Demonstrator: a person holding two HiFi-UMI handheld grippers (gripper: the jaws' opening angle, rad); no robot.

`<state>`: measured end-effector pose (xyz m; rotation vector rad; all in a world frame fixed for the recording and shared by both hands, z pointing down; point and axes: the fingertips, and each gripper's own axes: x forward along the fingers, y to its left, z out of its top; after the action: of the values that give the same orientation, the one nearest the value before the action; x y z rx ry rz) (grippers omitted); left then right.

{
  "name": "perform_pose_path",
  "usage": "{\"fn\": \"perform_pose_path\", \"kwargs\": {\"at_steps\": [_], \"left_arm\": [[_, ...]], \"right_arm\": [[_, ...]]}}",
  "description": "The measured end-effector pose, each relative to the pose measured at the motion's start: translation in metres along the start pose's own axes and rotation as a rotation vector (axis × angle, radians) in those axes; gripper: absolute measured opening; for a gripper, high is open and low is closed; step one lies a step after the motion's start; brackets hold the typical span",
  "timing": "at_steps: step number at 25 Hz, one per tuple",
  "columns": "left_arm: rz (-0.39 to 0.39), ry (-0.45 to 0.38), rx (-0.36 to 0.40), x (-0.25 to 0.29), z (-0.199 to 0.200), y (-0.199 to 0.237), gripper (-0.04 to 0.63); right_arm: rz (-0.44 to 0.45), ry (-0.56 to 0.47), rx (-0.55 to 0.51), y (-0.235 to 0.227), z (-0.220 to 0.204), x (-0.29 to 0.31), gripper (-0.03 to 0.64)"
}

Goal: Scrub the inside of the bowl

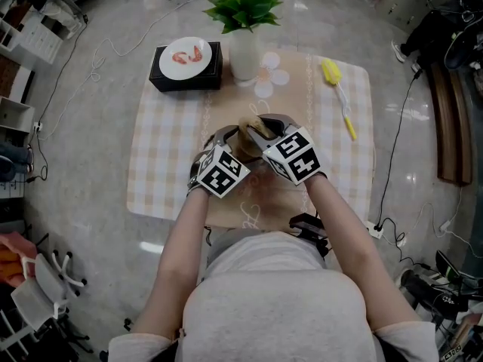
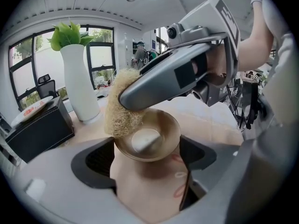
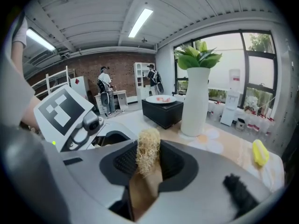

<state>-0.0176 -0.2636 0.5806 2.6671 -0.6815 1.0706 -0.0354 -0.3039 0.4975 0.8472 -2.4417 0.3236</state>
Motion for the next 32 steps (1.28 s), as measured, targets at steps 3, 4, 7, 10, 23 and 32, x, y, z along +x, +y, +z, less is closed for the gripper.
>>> {"fn": "perform_pose_path", "kwargs": {"at_steps": [3, 4, 7, 10, 23, 32], "left_arm": [[0.002, 0.005, 0.000, 0.000, 0.000, 0.000, 0.446], [0.002, 0.005, 0.000, 0.000, 0.000, 0.001, 0.446], [0.003, 0.007, 0.001, 0.000, 0.000, 0.001, 0.445], [-0.001, 0.006, -0.001, 0.000, -0.001, 0.001, 0.445], [-0.002, 0.017, -0.003, 0.001, -0.001, 0.001, 0.443], [-0.006, 0.019, -0.002, 0.001, -0.001, 0.001, 0.442]], "right_arm": [[-0.001, 0.008, 0.006, -0.005, -0.001, 0.004, 0.104], [0.000, 0.010, 0.009, -0.006, -0.001, 0.004, 0.104], [-0.006, 0.014, 0.018, -0.011, -0.002, 0.004, 0.104], [-0.026, 0.015, 0.034, -0.017, -0.005, 0.001, 0.104], [-0.072, 0.042, 0.079, -0.041, -0.015, -0.014, 0.104], [-0.022, 0.096, 0.053, -0.047, -0.024, -0.029, 0.104]]}}
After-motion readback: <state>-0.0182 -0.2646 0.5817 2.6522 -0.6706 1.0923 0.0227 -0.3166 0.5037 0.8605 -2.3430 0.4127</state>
